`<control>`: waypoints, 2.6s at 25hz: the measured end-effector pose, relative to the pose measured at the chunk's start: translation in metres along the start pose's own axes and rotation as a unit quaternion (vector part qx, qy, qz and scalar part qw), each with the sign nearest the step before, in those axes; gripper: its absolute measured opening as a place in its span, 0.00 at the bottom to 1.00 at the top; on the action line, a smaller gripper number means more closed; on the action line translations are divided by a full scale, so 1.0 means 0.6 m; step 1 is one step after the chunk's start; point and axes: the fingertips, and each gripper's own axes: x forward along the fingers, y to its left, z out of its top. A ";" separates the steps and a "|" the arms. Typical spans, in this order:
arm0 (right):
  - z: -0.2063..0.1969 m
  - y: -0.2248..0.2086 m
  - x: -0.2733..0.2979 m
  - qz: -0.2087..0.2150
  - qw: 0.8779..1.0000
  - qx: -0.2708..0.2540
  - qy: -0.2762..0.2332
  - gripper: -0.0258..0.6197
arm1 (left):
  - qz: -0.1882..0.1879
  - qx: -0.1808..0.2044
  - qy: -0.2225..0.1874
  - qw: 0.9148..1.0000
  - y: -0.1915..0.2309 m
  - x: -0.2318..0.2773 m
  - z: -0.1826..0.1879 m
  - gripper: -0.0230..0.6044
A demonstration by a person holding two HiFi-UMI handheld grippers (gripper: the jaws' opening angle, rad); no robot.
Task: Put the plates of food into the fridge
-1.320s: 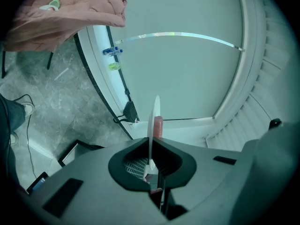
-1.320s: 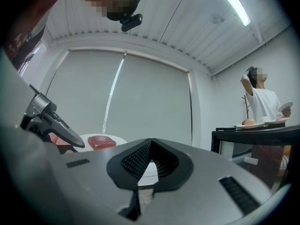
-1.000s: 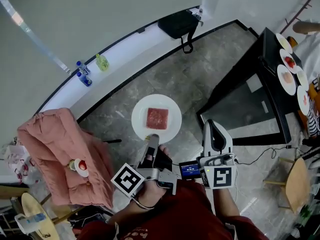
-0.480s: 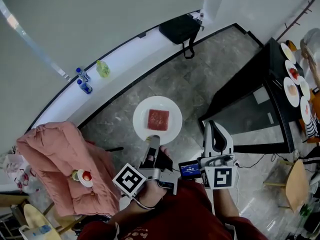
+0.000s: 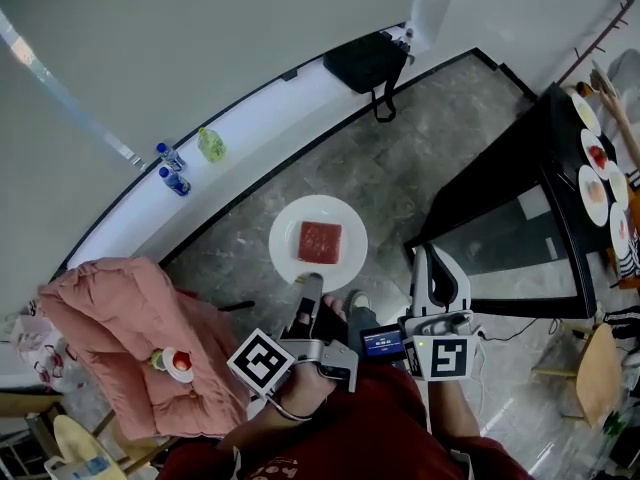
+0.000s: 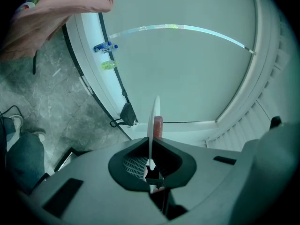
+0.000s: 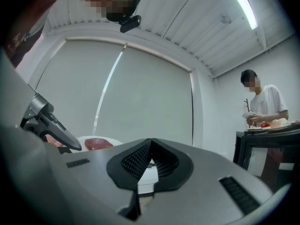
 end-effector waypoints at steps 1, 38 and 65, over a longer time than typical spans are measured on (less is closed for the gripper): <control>-0.004 -0.001 0.006 0.001 1.000 0.001 0.001 0.06 | 0.001 0.000 -0.002 1.000 0.001 0.005 0.002 0.06; -0.086 -0.267 0.317 0.020 0.999 0.027 0.021 0.06 | 0.026 0.002 -0.027 0.999 -0.060 0.389 -0.017 0.06; -0.129 -0.326 0.496 -0.057 0.998 0.009 0.034 0.06 | 0.031 0.006 0.066 0.997 -0.071 0.614 0.065 0.06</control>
